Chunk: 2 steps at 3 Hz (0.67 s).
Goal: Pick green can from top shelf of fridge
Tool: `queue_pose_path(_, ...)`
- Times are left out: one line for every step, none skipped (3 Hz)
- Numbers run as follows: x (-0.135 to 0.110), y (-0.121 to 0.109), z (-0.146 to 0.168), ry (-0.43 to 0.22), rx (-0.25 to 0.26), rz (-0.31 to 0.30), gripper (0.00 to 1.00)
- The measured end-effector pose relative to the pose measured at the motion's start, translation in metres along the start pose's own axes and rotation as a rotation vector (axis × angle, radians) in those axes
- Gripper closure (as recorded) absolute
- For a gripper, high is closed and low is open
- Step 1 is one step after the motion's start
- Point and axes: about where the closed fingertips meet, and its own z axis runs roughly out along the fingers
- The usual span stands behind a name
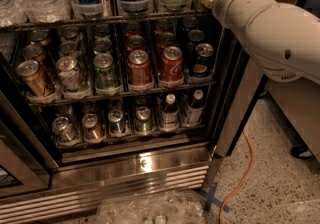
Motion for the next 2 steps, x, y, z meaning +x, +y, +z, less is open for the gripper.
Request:
queue_pose_path(-0.0101,0.0039,0.0079,-0.028,-0.002,0.025,0.94)
queue_pose_path(-0.0104,0.0038,0.0079,-0.029,-0.002,0.025,1.00)
